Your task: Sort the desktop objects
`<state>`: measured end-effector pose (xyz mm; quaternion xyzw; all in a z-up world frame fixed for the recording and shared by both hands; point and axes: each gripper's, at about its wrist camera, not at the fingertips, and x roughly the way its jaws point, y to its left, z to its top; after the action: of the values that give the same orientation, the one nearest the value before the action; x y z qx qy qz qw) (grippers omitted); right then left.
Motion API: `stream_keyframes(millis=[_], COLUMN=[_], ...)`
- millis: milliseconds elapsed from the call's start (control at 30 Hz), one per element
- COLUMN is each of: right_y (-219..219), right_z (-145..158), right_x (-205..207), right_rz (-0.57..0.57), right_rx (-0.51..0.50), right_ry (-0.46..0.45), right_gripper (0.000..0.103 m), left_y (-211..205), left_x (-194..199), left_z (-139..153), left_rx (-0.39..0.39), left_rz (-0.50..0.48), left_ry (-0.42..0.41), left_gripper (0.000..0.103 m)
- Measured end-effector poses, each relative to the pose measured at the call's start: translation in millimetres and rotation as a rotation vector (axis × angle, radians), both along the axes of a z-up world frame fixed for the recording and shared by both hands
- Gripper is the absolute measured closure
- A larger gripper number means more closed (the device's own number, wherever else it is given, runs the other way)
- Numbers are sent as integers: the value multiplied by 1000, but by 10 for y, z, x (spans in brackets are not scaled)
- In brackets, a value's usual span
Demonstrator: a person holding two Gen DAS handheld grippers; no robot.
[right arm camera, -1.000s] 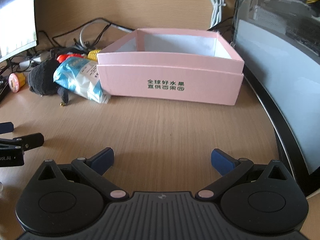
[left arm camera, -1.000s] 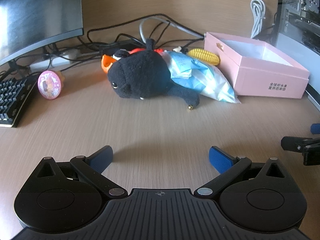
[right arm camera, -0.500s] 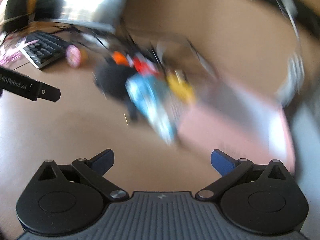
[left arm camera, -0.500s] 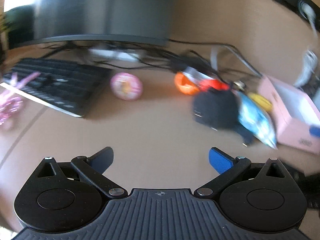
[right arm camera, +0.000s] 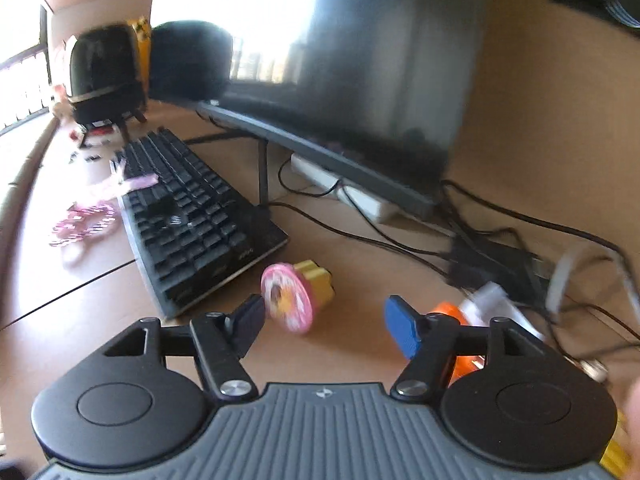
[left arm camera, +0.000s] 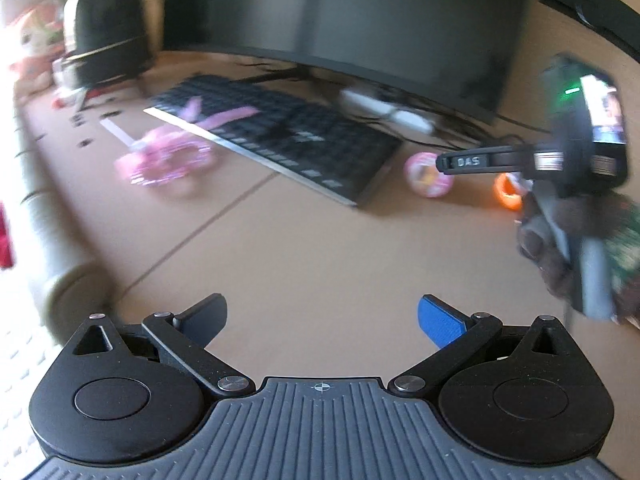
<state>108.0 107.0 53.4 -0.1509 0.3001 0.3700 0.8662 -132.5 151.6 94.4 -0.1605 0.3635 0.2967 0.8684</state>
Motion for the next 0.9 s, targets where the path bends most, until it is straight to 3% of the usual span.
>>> stream_keyframes(millis=[100, 233, 267, 300, 367, 500, 567, 667, 700, 800, 900], right_y=[280, 607, 672, 725, 769, 601, 355, -141, -295, -695, -1078], right_z=[-221, -447, -486, -515, -519, -313, -130, 41, 61, 65, 72], right_x=[111, 45, 25, 20, 31, 24, -52, -219, -311, -574, -618], right_rz=[-10, 16, 20, 21, 23, 6, 9, 13, 24, -13, -115], right_rx=[-65, -128, -147, -164, -189, -133, -67, 30, 36, -14, -1], right_ry=[-24, -115, -141, -154, -151, -15, 127, 415, 447, 389, 363], right_gripper=[25, 25, 27, 41, 42, 43, 65, 67, 67, 67, 67], left_y=[91, 180, 200, 213, 215, 131, 52, -123, -191, -395, -540], left_x=[-213, -390, -409, -420, -429, -327, -261, -125, -59, 137, 376], left_z=[-12, -78, -101, -119, -128, -120, -125, -175, -211, -330, -451], left_rx=[-3, -32, -41, -48, -53, -33, -21, -23, -28, -24, -11], left_rz=[66, 117, 124, 126, 111, 27, -42, -171, -216, -334, -407], left_ry=[12, 22, 25, 26, 22, 28, 30, 29, 36, 64, 69], left_gripper=[0, 0, 0, 0, 0, 0, 0, 0, 0, 0, 0])
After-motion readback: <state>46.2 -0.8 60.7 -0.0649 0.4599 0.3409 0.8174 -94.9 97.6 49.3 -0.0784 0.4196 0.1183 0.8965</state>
